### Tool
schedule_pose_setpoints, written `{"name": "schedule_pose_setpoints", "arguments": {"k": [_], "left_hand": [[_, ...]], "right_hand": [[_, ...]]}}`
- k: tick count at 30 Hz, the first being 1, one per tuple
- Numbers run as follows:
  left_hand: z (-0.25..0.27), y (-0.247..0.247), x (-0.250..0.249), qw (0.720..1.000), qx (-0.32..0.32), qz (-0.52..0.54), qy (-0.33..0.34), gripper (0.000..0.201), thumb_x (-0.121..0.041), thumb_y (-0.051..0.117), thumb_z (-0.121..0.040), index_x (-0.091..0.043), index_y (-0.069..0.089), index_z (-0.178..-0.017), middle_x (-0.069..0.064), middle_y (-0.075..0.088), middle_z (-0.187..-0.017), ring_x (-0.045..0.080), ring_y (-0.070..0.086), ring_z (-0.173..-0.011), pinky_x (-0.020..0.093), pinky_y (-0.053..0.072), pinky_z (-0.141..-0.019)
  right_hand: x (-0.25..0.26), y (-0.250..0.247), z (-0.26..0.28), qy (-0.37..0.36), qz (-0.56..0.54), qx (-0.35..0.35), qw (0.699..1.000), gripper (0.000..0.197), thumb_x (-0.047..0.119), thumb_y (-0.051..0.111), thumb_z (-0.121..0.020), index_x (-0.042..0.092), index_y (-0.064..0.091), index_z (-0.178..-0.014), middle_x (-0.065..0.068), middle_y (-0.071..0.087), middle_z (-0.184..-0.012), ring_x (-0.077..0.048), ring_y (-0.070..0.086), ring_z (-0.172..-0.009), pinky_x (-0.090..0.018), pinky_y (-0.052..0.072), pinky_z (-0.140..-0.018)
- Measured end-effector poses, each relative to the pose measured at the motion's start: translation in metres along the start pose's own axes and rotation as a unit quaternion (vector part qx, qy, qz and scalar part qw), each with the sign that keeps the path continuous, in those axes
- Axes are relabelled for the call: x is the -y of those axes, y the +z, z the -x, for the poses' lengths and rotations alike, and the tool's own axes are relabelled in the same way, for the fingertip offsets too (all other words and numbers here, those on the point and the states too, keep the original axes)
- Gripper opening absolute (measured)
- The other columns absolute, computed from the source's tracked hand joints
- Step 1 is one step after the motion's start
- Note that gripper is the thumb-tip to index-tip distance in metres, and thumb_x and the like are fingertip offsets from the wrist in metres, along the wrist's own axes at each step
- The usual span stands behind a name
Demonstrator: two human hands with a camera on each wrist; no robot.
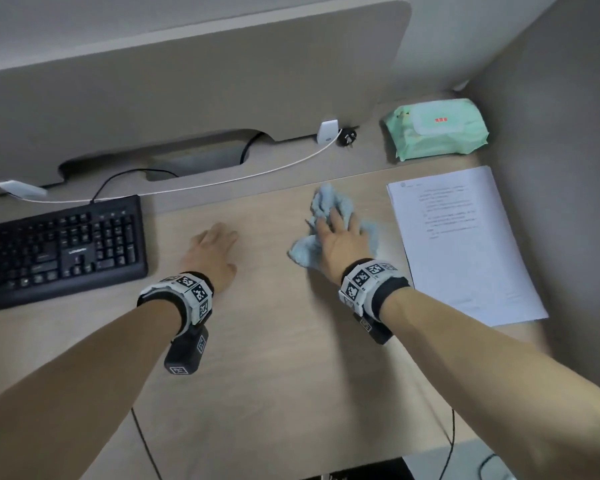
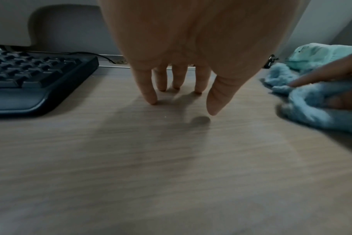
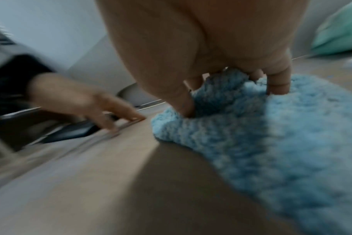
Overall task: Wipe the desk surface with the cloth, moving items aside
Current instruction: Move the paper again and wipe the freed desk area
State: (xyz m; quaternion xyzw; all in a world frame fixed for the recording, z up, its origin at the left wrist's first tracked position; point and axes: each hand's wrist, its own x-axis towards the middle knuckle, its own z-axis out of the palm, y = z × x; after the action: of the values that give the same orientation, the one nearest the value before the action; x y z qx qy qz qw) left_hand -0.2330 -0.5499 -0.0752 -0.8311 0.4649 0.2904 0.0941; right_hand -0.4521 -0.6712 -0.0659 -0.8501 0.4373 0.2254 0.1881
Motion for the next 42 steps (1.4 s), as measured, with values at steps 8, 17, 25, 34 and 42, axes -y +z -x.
{"name": "schedule_pose_setpoints", "arguments": {"k": [8,17,25,34,42], "left_hand": [[0.003,0.001,0.002,0.998,-0.015,0.051,-0.022,0.074,-0.018,0.057,-0.083,-0.038,0.030,-0.149,-0.013,0.009,-0.162,0.016,0.011,-0.146,0.034,0.023,-0.115],[0.001,-0.012,0.024,0.993,0.024,0.109,0.038,0.068,-0.023,0.056,-0.087,-0.024,0.032,-0.150,-0.005,0.013,-0.162,0.021,0.016,-0.147,0.027,0.013,-0.117],[0.022,-0.014,0.088,0.988,0.033,0.139,0.054,0.056,-0.015,0.051,-0.089,-0.013,0.040,-0.145,0.004,0.023,-0.159,0.022,0.022,-0.145,0.030,0.017,-0.120],[0.027,-0.022,0.110,0.981,-0.001,0.192,0.038,0.054,-0.005,0.049,-0.085,-0.008,0.048,-0.138,0.011,0.045,-0.145,0.025,0.042,-0.134,0.028,0.029,-0.112],[0.030,-0.027,0.107,0.980,0.001,0.198,0.024,0.044,-0.004,0.047,-0.087,-0.004,0.050,-0.131,0.013,0.049,-0.138,0.028,0.049,-0.125,0.028,0.038,-0.099]], "right_hand": [[-0.036,0.019,-0.018,-0.119,0.024,-0.009,0.993,0.082,0.037,0.058,-0.094,0.023,0.009,-0.158,-0.006,-0.002,-0.166,-0.043,-0.003,-0.150,-0.058,0.013,-0.120],[0.055,-0.003,-0.064,-0.100,0.032,-0.027,0.994,0.073,0.030,0.051,-0.096,0.014,0.012,-0.156,-0.009,0.009,-0.163,-0.045,0.012,-0.147,-0.061,0.016,-0.118],[0.090,0.030,-0.021,-0.161,0.042,0.005,0.986,0.079,0.038,0.056,-0.095,0.025,0.011,-0.158,-0.004,0.002,-0.166,-0.038,0.005,-0.151,-0.055,0.010,-0.122],[0.180,0.024,-0.050,-0.123,0.009,-0.027,0.992,0.065,0.043,0.045,-0.098,0.023,0.021,-0.155,-0.003,0.008,-0.165,-0.039,0.011,-0.150,-0.061,0.010,-0.118],[0.083,0.040,-0.017,-0.062,-0.011,-0.049,0.997,0.079,0.039,0.063,-0.091,0.028,0.019,-0.156,-0.004,0.012,-0.165,-0.034,0.017,-0.150,-0.053,0.016,-0.120]]}}
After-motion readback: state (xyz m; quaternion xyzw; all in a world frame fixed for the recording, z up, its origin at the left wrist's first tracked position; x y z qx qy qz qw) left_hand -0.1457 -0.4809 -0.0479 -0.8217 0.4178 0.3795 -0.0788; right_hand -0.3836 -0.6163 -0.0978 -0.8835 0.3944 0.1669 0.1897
